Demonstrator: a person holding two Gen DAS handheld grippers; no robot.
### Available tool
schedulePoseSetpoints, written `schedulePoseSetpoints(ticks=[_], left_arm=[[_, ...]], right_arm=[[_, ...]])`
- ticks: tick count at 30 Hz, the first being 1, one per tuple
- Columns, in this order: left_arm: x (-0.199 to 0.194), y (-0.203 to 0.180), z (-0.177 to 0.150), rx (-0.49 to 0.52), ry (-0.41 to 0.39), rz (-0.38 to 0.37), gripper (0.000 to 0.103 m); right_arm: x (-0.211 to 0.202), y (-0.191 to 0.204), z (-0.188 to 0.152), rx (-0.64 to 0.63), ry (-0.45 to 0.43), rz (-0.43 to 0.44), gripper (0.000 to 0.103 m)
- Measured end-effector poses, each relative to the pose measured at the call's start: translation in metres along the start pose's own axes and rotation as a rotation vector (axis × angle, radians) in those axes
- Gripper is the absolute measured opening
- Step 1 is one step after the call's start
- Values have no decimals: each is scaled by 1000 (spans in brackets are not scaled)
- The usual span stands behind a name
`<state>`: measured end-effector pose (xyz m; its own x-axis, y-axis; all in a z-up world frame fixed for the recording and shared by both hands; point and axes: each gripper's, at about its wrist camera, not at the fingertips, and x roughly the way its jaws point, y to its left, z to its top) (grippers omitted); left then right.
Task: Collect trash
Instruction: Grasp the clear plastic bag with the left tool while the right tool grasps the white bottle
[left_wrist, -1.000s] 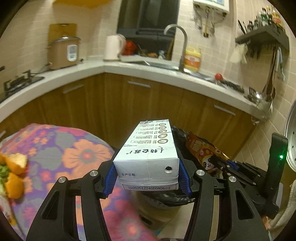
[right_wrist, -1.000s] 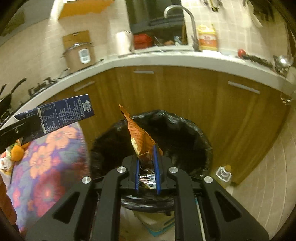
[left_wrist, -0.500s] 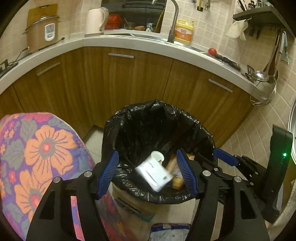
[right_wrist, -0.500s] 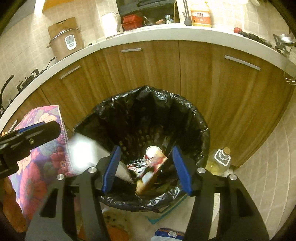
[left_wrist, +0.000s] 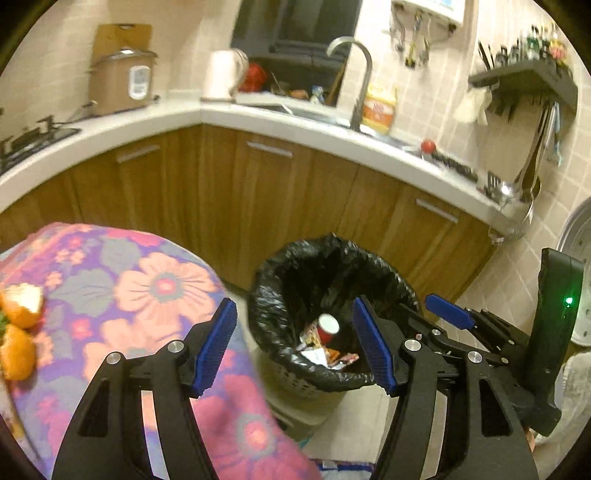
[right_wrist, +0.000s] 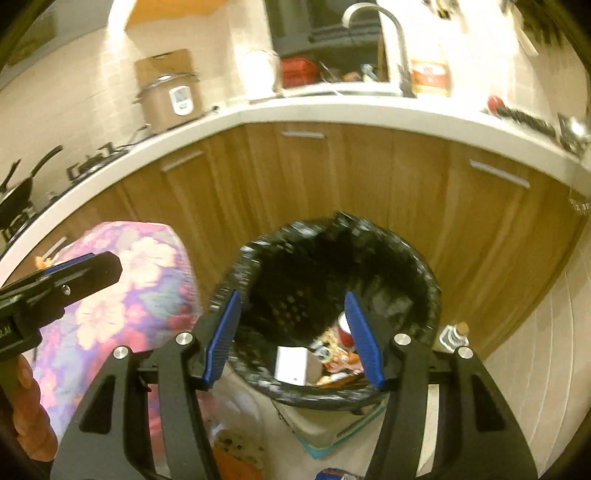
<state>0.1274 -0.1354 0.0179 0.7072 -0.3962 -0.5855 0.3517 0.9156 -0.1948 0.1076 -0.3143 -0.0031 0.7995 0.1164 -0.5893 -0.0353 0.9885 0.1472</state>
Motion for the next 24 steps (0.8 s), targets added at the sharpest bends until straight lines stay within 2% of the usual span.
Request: schedulePoseSetpoints(ticks=[6,12,15,19,24], left_arm=[[-70,34,-4,-60,-117,67,70],[-143,82,-22,-141,-212,203,73],[-177,108,-36,-185,-244,298,74],[-216,144,-62,-220,-244,425,75],[-245,183,-94,-241,-212,523,79]], right_arm=[[-18,53,6,-77,-41,69,55],[-26,118,0,-170,-51,163,55],[-28,149,-4,-212,-49,206,55],[-31,189,-12,-265,-42,260,55],[-31,231,-22,-311,-20,311,55]])
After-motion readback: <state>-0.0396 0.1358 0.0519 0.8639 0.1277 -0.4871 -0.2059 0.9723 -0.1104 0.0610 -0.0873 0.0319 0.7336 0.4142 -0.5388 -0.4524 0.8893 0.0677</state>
